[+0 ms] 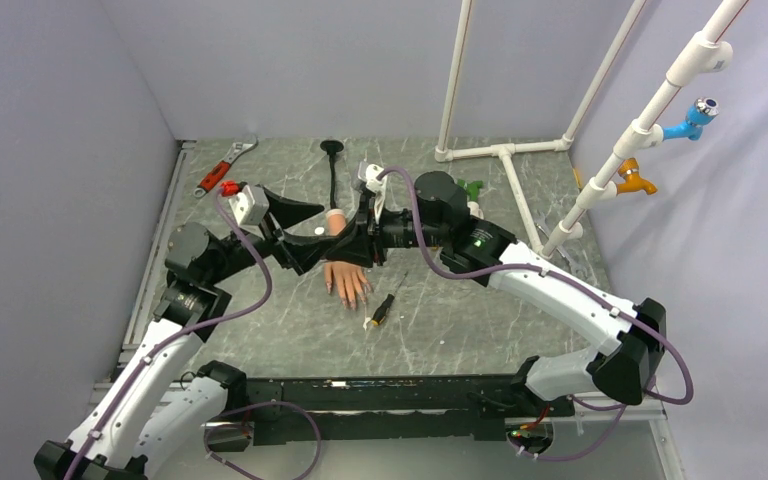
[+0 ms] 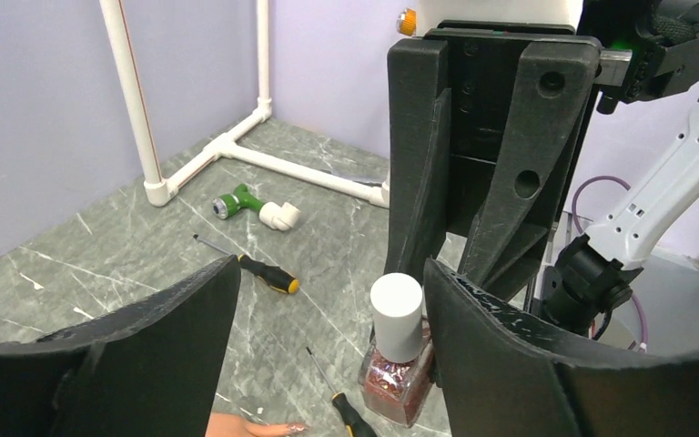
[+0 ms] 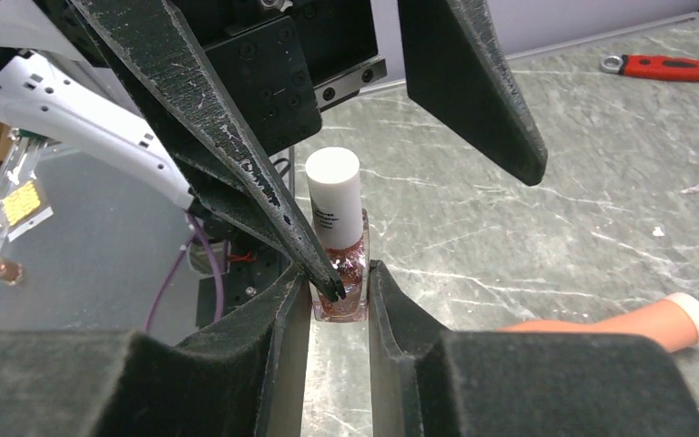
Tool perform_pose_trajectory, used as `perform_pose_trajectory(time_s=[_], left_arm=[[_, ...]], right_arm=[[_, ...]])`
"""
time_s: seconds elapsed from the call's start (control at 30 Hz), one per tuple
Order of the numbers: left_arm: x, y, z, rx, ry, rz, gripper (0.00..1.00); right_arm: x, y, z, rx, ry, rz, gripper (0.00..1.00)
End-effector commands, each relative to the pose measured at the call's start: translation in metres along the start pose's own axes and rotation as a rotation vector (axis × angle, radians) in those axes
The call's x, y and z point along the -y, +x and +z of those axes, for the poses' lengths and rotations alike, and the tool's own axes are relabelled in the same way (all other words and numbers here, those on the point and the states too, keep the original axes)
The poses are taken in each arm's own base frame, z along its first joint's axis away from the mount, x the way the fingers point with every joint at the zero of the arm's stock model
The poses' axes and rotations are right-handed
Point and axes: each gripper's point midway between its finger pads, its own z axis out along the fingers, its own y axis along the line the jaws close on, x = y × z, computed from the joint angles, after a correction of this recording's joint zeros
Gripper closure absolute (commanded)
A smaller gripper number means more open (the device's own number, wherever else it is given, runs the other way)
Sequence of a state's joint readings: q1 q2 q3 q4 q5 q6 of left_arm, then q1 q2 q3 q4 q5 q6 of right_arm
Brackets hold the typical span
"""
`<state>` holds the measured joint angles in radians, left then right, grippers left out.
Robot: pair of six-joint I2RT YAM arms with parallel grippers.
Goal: Paint the nails
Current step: Unscrew the nail polish bottle.
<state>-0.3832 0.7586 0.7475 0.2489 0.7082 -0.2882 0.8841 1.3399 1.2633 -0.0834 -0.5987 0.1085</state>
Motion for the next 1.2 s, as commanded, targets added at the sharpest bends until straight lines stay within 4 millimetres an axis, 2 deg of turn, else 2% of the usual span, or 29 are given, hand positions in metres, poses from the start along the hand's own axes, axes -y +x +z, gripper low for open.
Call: perform_pose_trajectory(time_s=[0.0,0.13,0.33,0.47,0.53,0.63,0.7,0.9,1.07,1.1,1.17], left_arm=[[0.034,-0.015,-0.006,0.014,0.137,0.047,0.19],[0.042,-0.021,-0.010,0.028,0.174,0.064,0.14],[0.062,-0.019,-0.017,0.001,0.317,0.091,0.07],[0.068,-0.018,-0.021,-0.021,0.348,0.119,0.03],[0.064,-0.019,-0.022,-0.025,0.316,0.131,0.02],[0.041,-0.022,-0.021,-0.023,0.157,0.138,0.03],[0.032,-0.025,-0.023,-0.010,0.093,0.152,0.03],[0.033,-0.023,-0.021,0.008,0.110,0.132,0.03],[0.034,-0.022,-0.023,-0.002,0.115,0.155,0.03],[0.034,-0.022,-0.024,-0.003,0.110,0.162,0.04],[0.027,-0.024,-0.026,-0.006,0.057,0.159,0.17]], right_arm=[[0.002,-0.052,-0.007,0.145,0.047,-0.089,1.00],[0.005,-0.055,-0.008,0.150,0.071,-0.096,1.00],[0.009,-0.052,-0.010,0.124,0.098,-0.089,1.00],[0.010,-0.052,-0.012,0.122,0.109,-0.096,1.00],[0.010,-0.051,-0.014,0.122,0.115,-0.099,1.00],[0.011,-0.050,-0.016,0.124,0.129,-0.102,1.00],[0.012,-0.050,-0.018,0.128,0.138,-0.103,1.00],[0.023,-0.045,-0.014,0.118,0.181,-0.095,1.00],[0.025,-0.042,-0.012,0.108,0.178,-0.097,1.00],[0.025,-0.041,-0.012,0.103,0.178,-0.099,1.00],[0.023,-0.040,-0.013,0.098,0.168,-0.109,1.00]])
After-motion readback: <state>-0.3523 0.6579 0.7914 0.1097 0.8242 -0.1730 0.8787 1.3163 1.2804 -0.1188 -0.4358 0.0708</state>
